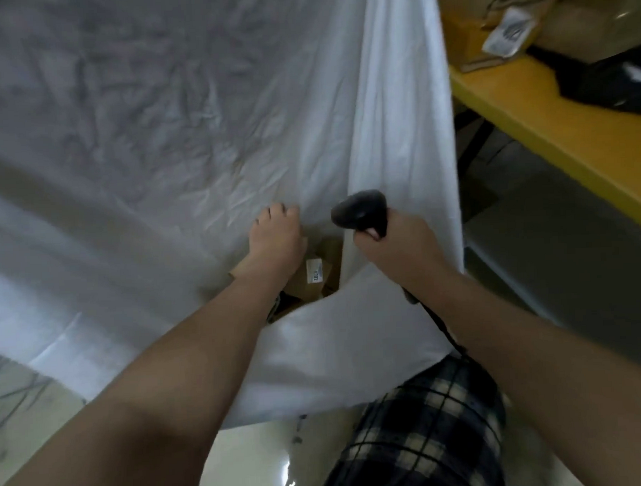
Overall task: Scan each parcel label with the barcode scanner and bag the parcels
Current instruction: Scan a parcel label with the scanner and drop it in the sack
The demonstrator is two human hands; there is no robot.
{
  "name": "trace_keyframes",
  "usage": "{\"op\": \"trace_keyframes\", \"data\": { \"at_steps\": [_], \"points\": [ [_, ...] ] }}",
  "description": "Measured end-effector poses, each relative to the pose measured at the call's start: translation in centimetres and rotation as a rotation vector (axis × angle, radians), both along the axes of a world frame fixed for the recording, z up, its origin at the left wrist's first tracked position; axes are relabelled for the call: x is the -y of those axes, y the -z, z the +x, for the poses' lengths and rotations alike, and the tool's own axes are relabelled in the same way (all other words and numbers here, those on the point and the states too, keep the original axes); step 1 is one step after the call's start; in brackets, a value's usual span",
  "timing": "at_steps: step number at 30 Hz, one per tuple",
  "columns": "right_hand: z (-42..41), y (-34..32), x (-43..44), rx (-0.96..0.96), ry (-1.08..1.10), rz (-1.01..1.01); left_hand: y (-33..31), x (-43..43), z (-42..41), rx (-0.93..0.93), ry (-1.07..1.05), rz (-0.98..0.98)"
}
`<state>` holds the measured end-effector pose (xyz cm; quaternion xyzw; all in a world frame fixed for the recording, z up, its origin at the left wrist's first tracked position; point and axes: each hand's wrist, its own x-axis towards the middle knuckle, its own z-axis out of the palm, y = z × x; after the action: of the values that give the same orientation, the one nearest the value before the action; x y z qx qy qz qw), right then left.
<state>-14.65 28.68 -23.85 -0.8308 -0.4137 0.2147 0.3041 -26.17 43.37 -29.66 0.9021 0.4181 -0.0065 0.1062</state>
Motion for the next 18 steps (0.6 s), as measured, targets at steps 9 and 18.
{"op": "trace_keyframes", "data": {
  "at_steps": [9, 18],
  "points": [
    [3.0, -9.8, 14.2, 0.076, 0.418, 0.312, -13.8, 10.8, 6.2, 0.361, 0.323, 0.192],
    [7.7, -16.4, 27.3, 0.218, 0.761, 0.487, -21.5, 23.3, 15.9, 0.484, 0.687, 0.235]
  ]
}}
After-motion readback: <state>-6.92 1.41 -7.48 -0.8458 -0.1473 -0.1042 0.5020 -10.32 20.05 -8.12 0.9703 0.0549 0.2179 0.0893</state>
